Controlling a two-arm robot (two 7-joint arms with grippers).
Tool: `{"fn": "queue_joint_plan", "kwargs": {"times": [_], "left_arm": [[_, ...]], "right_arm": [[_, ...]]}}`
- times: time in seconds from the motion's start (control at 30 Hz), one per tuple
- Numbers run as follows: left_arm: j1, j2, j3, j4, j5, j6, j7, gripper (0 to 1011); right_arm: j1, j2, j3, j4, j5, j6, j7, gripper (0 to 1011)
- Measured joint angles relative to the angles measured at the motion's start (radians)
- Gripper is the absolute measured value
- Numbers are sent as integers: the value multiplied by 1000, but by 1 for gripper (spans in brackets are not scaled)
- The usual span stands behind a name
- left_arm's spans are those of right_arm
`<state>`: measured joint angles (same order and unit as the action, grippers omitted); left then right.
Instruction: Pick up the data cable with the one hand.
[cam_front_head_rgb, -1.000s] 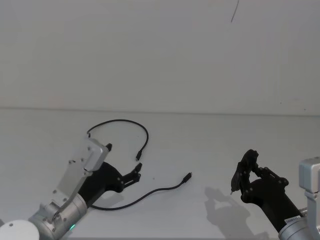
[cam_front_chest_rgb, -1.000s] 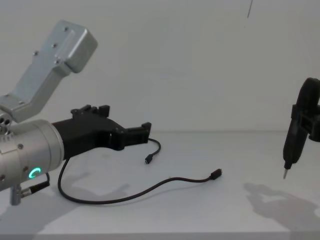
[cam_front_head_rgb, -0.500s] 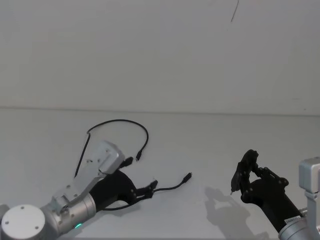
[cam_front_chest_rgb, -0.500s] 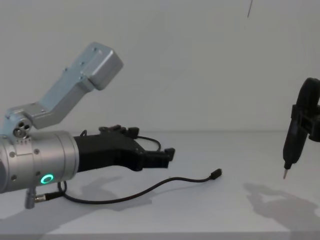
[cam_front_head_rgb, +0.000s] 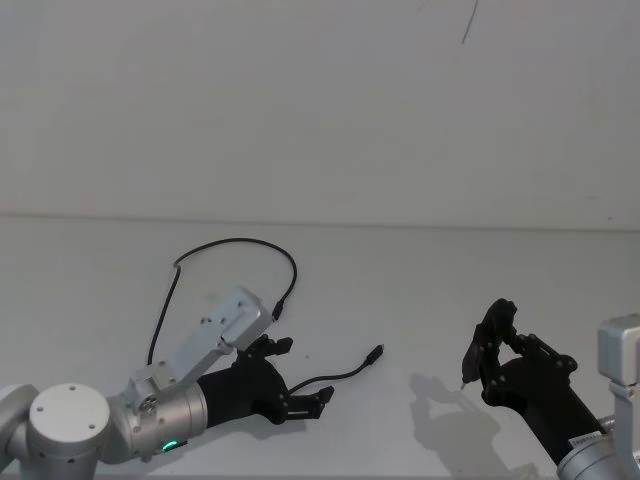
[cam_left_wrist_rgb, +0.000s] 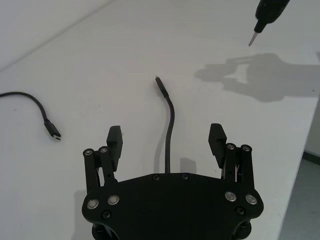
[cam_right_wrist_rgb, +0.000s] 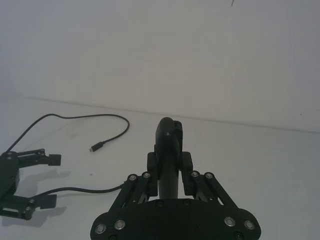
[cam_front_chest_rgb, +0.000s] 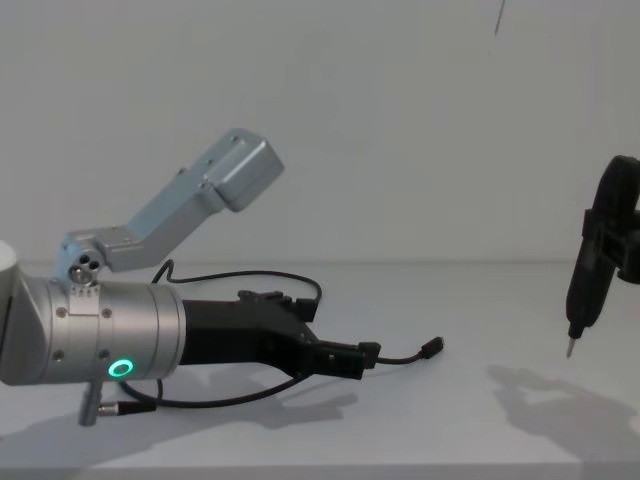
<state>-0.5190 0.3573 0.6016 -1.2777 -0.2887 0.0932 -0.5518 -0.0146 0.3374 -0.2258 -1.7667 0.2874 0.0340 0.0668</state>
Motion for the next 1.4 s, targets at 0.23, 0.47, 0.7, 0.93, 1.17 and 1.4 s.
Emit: {"fn": "queue_joint_plan", "kwargs": {"times": [0.23, 0.47, 0.7, 0.93, 1.17, 1.4], "left_arm": [[-21, -24, 4, 54, -2, 15, -5, 1001], [-27, -52, -1, 98, -5, 20, 10, 1001], [-33, -83, -6, 141, -7, 19, 19, 947], [-37, -107, -9, 170, -9, 14, 24, 768], [-40, -121, -11, 187, -10, 11, 26, 529], [-41, -128, -11, 196, -11, 9, 27, 315]], "right_arm": [[0, 0, 0, 0, 0, 0, 0, 269], [0, 0, 0, 0, 0, 0, 0, 269], [0, 0, 0, 0, 0, 0, 0, 269], [0, 0, 0, 0, 0, 0, 0, 269], [0, 0, 0, 0, 0, 0, 0, 269], [0, 0, 0, 0, 0, 0, 0, 269]]}}
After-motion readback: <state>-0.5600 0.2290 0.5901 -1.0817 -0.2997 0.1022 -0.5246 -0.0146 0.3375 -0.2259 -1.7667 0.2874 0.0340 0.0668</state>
